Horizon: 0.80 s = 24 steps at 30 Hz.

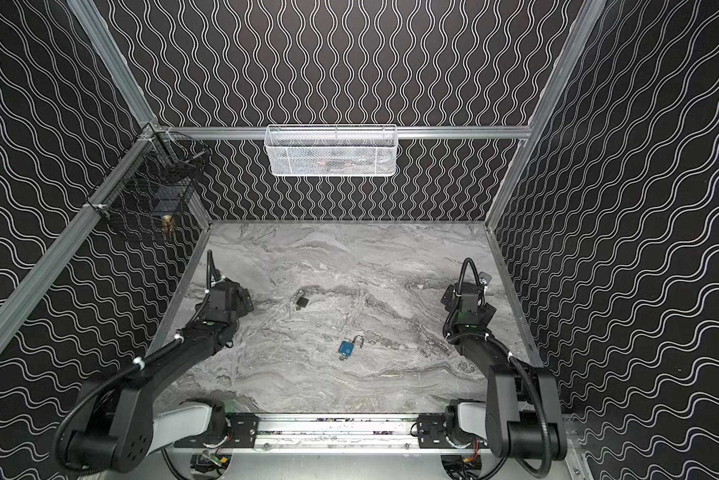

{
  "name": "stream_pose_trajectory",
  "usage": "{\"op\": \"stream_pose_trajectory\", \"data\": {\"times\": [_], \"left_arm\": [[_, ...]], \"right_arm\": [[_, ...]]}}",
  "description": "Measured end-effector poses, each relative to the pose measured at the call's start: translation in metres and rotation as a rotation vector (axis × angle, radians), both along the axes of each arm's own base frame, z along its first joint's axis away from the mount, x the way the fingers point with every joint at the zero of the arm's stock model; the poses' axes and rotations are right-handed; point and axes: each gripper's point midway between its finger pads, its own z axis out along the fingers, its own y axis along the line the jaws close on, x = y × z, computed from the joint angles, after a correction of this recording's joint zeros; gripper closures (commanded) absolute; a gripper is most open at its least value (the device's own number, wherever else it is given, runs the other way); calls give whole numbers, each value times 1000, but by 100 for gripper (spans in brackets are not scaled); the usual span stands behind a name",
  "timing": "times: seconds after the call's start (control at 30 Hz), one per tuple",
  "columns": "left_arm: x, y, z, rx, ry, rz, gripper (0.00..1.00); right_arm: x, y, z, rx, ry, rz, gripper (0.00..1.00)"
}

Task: Unlock with the key

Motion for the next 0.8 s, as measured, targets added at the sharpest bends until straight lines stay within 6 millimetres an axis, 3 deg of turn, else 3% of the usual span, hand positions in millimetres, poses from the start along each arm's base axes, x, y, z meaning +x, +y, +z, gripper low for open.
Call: {"op": "stream_pose_trajectory", "data": {"times": [0.13,0.27,0.37,0.43,0.5,0.6,0.8], "left_arm": [[16,-7,-15,65,-44,-104,1],[34,-13,-17,82,-107,-171,1],[31,-23,-42,83,-113,-252,1],[24,-27,-58,86,-72,-286,1],[38,-31,-45,83,-114,-303,1],[52,-33,-24,85,-197,-305,1],[53,-34,-24,86,-199,-311,1]], "right_arm": [[12,6,-9,-28,-29,65,1],[18,18,-13,-36,-87,161,1],[22,31,-13,-43,-152,250,1],[13,41,-26,-44,-153,308,1],[15,42,-26,-40,-149,320,1],[26,42,1,-63,-255,326,1],[26,44,5,-69,-274,336,1]]}}
